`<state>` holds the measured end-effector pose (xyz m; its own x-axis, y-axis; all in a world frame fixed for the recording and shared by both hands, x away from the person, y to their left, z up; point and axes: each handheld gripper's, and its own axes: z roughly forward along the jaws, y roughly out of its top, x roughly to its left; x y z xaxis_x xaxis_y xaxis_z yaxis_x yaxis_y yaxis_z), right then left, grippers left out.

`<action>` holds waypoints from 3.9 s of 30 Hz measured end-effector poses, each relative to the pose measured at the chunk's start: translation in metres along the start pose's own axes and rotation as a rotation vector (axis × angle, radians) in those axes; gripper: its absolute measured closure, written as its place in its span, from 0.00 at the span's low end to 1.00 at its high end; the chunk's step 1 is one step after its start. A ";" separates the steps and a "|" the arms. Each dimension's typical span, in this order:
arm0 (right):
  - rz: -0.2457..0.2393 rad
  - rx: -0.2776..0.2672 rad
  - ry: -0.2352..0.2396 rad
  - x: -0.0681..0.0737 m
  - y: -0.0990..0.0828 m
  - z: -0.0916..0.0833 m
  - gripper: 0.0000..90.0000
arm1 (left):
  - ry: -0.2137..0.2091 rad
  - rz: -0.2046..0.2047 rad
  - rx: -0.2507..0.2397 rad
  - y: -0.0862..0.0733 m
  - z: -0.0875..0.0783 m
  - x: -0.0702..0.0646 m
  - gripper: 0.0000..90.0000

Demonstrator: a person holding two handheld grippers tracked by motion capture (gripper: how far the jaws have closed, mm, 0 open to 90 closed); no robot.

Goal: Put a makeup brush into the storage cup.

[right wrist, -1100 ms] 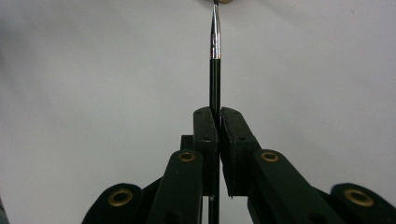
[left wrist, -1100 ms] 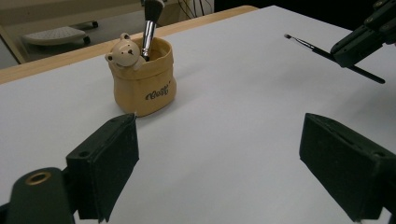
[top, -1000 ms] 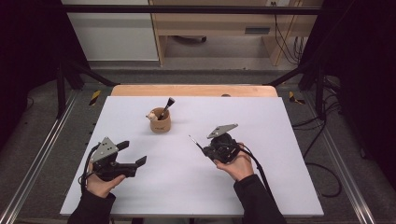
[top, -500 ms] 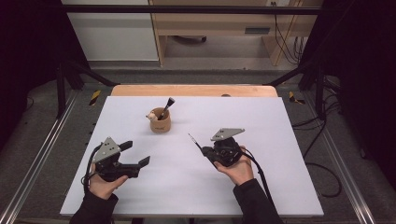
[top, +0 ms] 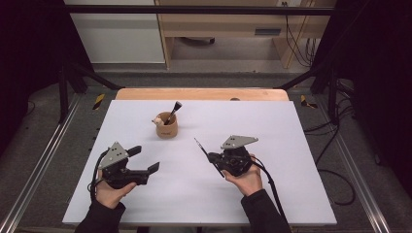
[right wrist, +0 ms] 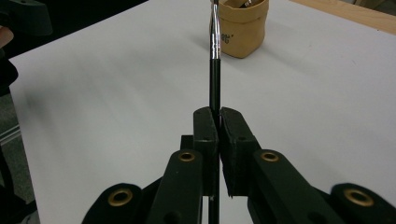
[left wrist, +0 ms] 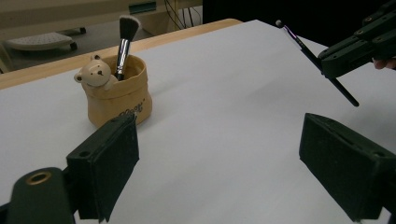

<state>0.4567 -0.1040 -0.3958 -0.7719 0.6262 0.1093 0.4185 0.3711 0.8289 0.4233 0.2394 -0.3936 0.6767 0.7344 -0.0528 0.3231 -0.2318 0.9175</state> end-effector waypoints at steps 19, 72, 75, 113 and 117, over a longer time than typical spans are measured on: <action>0.000 -0.063 0.017 0.006 -0.006 0.000 0.95 | -0.022 -0.009 -0.036 0.013 0.003 -0.011 0.13; 0.003 -0.203 0.053 0.019 -0.009 -0.014 0.95 | -0.136 -0.054 -0.114 0.048 0.043 -0.046 0.15; 0.004 -0.209 0.056 0.020 -0.009 -0.015 0.95 | -0.139 -0.058 -0.114 0.049 0.045 -0.047 0.15; 0.012 -0.261 0.073 0.029 -0.012 -0.006 0.95 | -0.207 -0.188 -0.104 0.045 0.063 -0.056 0.47; 0.012 -0.266 0.073 0.029 -0.012 -0.005 0.95 | -0.213 -0.202 -0.098 0.045 0.064 -0.057 0.51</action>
<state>0.4266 -0.0938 -0.3994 -0.8044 0.5745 0.1510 0.2948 0.1654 0.9411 0.4417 0.1462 -0.3750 0.7323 0.6065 -0.3098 0.4066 -0.0245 0.9133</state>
